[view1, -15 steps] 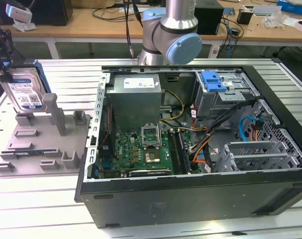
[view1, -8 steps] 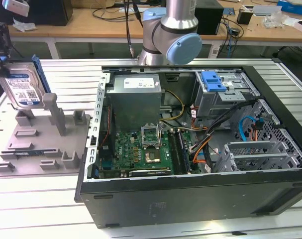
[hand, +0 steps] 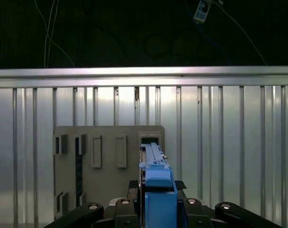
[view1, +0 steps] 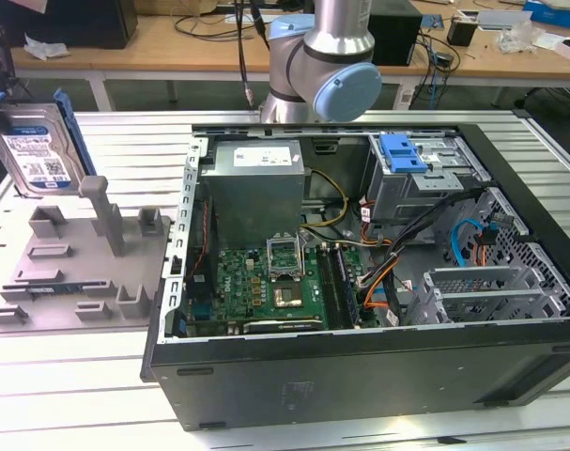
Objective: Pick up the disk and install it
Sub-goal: 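Pick up the disk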
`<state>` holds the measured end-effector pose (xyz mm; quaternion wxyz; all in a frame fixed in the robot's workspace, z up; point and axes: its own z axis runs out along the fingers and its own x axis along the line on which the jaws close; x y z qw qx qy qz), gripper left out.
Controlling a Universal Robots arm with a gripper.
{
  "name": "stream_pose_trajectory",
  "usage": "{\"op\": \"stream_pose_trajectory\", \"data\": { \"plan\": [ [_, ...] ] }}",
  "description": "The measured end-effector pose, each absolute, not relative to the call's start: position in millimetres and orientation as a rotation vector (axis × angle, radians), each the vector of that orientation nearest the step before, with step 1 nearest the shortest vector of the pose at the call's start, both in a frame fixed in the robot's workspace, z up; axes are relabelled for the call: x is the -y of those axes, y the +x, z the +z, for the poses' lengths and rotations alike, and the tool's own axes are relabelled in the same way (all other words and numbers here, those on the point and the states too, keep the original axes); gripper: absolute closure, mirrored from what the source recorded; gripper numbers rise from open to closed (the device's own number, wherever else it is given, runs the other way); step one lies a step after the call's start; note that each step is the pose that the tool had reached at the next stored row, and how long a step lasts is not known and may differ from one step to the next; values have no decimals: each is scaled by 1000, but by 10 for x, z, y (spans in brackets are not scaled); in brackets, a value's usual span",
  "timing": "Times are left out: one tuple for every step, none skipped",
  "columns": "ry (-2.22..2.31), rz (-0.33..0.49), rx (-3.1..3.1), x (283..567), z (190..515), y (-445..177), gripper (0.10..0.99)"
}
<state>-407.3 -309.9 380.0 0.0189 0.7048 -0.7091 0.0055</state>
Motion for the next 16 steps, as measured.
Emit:
{"op": "stream_pose_trajectory", "data": {
  "plan": [
    [2188,17,2201,3099,3819,-4073,718],
    [2188,17,2201,3099,3854,-4073,718],
    [2188,17,2201,3099,3874,-4073,718],
    [2188,17,2201,3099,3897,-4073,718],
    [2188,17,2201,3099,3944,-4073,718],
    [2188,17,2201,3099,3976,-4073,718],
    [2188,17,2201,3099,4005,-4073,718],
    [2188,17,2201,3099,4041,-4073,718],
    [2188,17,2201,3099,4066,-4073,718],
    [2188,17,2201,3099,4104,-4073,718],
    [2188,17,2201,3099,4129,-4073,718],
    [2188,17,2201,3099,4158,-4073,718],
    [2188,17,2201,3099,4179,-4073,718],
    [2188,18,2201,3099,4225,-4073,718],
    [2188,17,2201,3099,4258,-4073,718],
    [2188,18,2201,3099,4287,-4073,718]
  ]
}}
